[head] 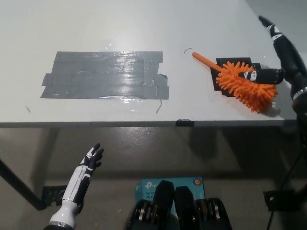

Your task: An orange duster is kept infront of the robot in the middle of the table and the robot extends its right arm to grab the duster, picks it up and hands it to a person

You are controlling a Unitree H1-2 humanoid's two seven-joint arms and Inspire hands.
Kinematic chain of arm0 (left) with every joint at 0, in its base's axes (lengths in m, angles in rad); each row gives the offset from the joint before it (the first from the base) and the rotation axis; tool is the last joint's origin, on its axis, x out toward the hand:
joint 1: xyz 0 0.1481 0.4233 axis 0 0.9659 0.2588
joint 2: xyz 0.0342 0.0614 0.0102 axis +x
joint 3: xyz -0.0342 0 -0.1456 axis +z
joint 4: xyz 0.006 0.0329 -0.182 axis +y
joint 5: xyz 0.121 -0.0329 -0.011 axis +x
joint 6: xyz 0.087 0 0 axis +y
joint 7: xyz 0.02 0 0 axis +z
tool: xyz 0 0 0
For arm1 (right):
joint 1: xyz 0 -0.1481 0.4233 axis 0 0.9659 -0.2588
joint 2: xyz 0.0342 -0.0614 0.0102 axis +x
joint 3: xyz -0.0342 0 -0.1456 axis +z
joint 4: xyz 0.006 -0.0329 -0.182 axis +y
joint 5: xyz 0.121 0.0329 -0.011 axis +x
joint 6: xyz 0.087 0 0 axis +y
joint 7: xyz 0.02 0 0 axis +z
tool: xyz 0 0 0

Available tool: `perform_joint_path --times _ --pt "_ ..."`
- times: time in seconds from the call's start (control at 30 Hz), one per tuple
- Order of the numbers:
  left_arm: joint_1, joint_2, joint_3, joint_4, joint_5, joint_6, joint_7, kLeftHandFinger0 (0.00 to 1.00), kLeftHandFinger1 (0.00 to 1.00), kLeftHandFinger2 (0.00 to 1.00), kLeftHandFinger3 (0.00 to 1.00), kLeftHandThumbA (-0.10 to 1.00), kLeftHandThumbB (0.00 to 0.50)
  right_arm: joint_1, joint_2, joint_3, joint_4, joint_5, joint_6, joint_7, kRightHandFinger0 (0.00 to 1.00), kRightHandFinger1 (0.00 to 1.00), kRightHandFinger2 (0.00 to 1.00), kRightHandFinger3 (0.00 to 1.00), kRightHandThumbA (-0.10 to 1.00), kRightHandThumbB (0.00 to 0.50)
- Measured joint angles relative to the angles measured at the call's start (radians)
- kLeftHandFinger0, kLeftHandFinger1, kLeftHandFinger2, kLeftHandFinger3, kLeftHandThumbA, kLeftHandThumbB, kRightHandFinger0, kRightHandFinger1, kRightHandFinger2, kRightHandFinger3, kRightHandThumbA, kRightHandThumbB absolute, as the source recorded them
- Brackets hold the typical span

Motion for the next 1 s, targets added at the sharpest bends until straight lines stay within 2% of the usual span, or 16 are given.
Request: perform_joint_path --times 0.07,0.17,0.3,0.43,0.53,0.67,0.77,0.8,0.83,0.87,0.9,0.93,0.97,1.0 --pt "0.0 0.0 0.0 0.0 0.0 0.0 0.0 1.0 1.0 1.0 1.0 1.0 0.189 -0.019 0.0 0.017 0.075 -0.006 0.006 0.0 1.0 1.0 1.0 1.0 1.0 0.314" --pt "0.0 0.0 0.0 0.0 0.0 0.0 0.0 1.0 1.0 1.0 1.0 1.0 0.191 -0.046 0.004 0.038 0.177 -0.01 0.008 0.0 1.0 1.0 1.0 1.0 1.0 0.354" --pt "-0.001 0.0 -0.001 0.0 0.001 0.0 0.0 1.0 1.0 1.0 1.0 1.0 0.198 -0.083 0.015 0.051 0.3 -0.01 0.008 0.0 1.0 1.0 1.0 1.0 1.0 0.362" --pt "-0.001 0.0 0.0 0.0 0.001 0.0 0.0 1.0 1.0 1.0 1.0 1.0 0.189 -0.101 0.02 0.057 0.353 -0.007 0.008 0.003 1.0 1.0 1.0 1.0 1.0 0.399" --pt "-0.003 0.0 0.0 -0.001 0.001 0.0 -0.002 1.0 1.0 1.0 1.0 1.0 0.187 -0.123 0.022 0.071 0.408 -0.004 0.007 0.013 1.0 1.0 1.0 1.0 1.0 0.4" --pt "-0.003 0.0 0.0 -0.002 0.001 0.0 -0.006 1.0 1.0 1.0 1.0 1.0 0.186 -0.135 0.024 0.082 0.441 0.002 0.007 0.028 1.0 1.0 1.0 1.0 1.0 0.362" --pt "-0.003 0.0 0.0 -0.002 0.001 0.0 -0.007 1.0 1.0 1.0 1.0 1.0 0.182 -0.152 0.024 0.09 0.477 0.003 0.007 0.035 1.0 1.0 1.0 1.0 1.0 0.356" --pt "-0.003 0.0 0.0 -0.002 0.001 0.0 -0.007 1.0 1.0 1.0 1.0 1.0 0.175 -0.154 0.023 0.091 0.481 0.003 0.007 0.036 1.0 1.0 1.0 1.0 0.92 0.325" --pt "-0.004 0.0 0.0 -0.002 0.001 0.0 -0.007 1.0 1.0 1.0 1.0 1.0 0.174 -0.167 0.023 0.099 0.503 0.003 0.007 0.038 1.0 1.0 1.0 1.0 0.88 0.317" --pt "-0.004 0.0 0.0 -0.002 0.001 0.0 -0.007 1.0 1.0 1.0 1.0 1.0 0.179 -0.172 0.023 0.102 0.514 0.003 0.007 0.04 0.93 0.96 1.0 1.0 0.67 0.246" --pt "-0.004 0.0 -0.001 -0.002 0.001 0.0 -0.007 1.0 1.0 1.0 1.0 1.0 0.182 -0.181 0.023 0.105 0.534 0.003 0.007 0.042 0.61 0.6 0.64 0.86 0.42 0.154" --pt "-0.005 0.0 0.0 -0.002 0.001 0.0 -0.007 1.0 1.0 1.0 1.0 1.0 0.184 -0.188 0.022 0.107 0.55 0.003 0.007 0.044 0.56 0.62 0.66 0.65 0.08 0.201" --pt "-0.006 0.0 0.0 -0.002 0.001 0.001 -0.007 1.0 1.0 1.0 1.0 1.0 0.184 -0.196 0.021 0.114 0.568 0.003 0.003 0.047 0.66 0.76 0.73 0.57 -0.06 0.232" --pt "-0.007 0.0 0.0 -0.002 0.001 0.001 -0.008 1.0 1.0 1.0 1.0 1.0 0.184 -0.198 0.021 0.117 0.574 0.001 0.001 0.046 0.71 0.79 0.72 0.5 -0.1 0.25"
